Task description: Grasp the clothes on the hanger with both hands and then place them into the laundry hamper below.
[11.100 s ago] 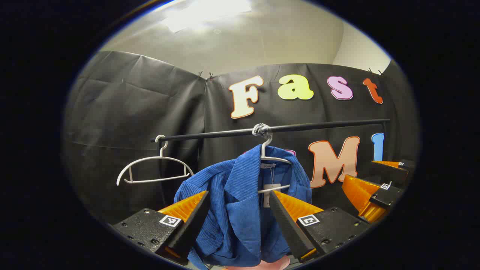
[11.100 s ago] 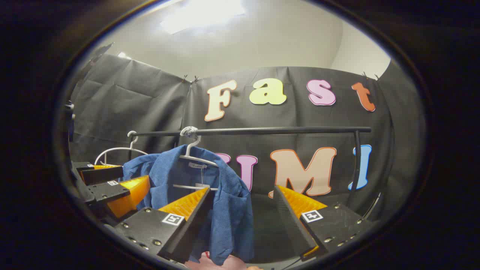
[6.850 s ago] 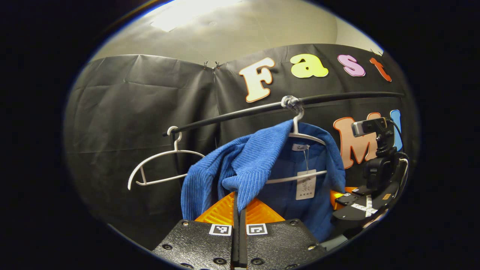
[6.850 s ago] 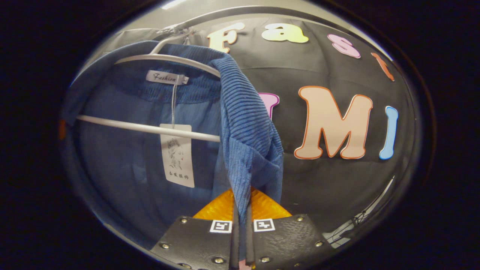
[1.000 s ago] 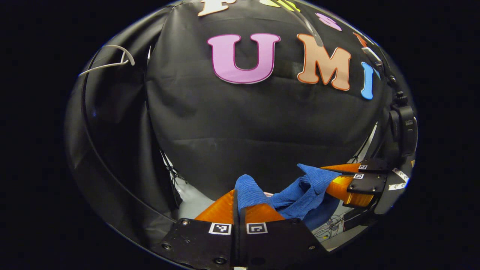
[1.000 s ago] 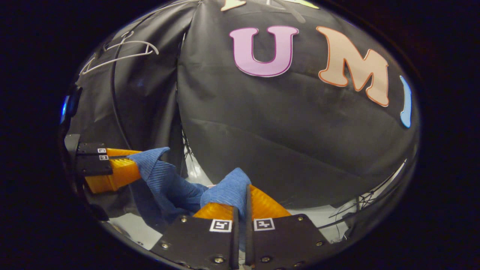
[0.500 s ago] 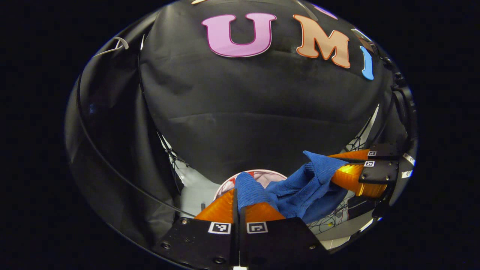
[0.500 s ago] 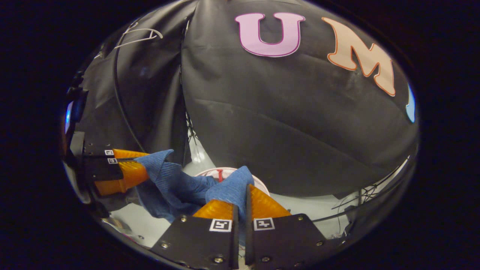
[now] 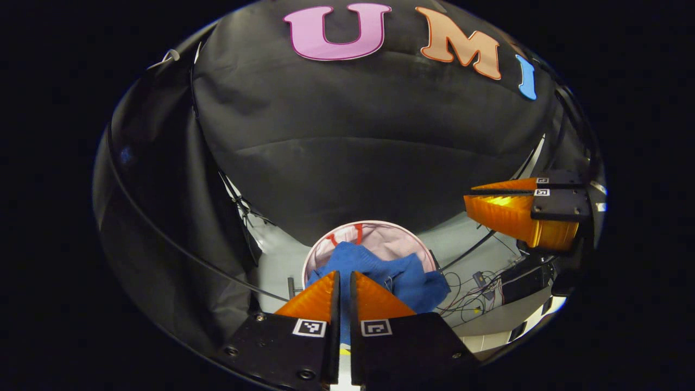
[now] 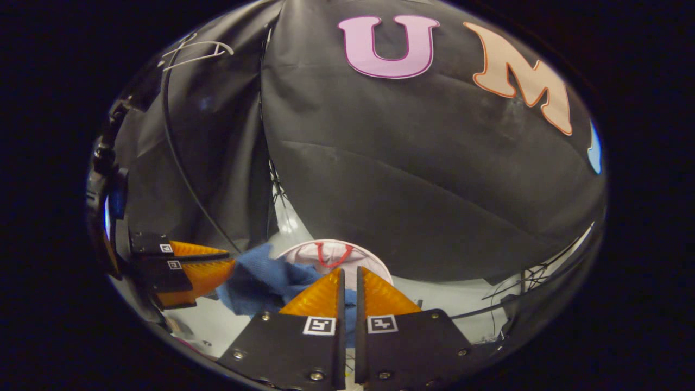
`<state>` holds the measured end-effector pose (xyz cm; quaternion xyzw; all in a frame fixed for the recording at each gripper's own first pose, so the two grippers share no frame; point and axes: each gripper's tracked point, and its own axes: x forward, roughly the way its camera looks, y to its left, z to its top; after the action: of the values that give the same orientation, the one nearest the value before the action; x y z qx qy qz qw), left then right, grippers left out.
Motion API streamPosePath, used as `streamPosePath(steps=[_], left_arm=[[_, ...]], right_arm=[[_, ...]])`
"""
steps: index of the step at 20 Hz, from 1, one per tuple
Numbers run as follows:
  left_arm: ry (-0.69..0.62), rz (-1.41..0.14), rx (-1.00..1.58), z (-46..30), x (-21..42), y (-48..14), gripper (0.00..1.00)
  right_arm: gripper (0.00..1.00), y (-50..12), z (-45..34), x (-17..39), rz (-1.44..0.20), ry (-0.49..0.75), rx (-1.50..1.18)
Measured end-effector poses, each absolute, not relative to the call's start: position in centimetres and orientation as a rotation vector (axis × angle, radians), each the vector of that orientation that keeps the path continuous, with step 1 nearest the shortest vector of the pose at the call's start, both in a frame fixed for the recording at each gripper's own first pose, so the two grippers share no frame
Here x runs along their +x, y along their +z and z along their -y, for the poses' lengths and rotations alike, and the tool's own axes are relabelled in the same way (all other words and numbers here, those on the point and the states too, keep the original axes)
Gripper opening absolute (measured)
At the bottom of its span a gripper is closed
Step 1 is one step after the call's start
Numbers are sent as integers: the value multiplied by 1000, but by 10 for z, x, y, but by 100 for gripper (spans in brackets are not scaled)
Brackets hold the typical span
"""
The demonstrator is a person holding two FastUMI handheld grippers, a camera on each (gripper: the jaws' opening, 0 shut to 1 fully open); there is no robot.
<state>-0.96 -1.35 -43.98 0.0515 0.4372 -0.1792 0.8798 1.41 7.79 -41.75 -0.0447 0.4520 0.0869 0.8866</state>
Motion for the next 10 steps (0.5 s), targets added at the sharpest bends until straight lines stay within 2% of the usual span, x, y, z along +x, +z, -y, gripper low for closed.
streamPosePath(steps=[10], left_arm=[[-384, -851, 102, 23, 4, -416, 9]], right_arm=[[7, -413, -80, 16, -925, 194, -93]])
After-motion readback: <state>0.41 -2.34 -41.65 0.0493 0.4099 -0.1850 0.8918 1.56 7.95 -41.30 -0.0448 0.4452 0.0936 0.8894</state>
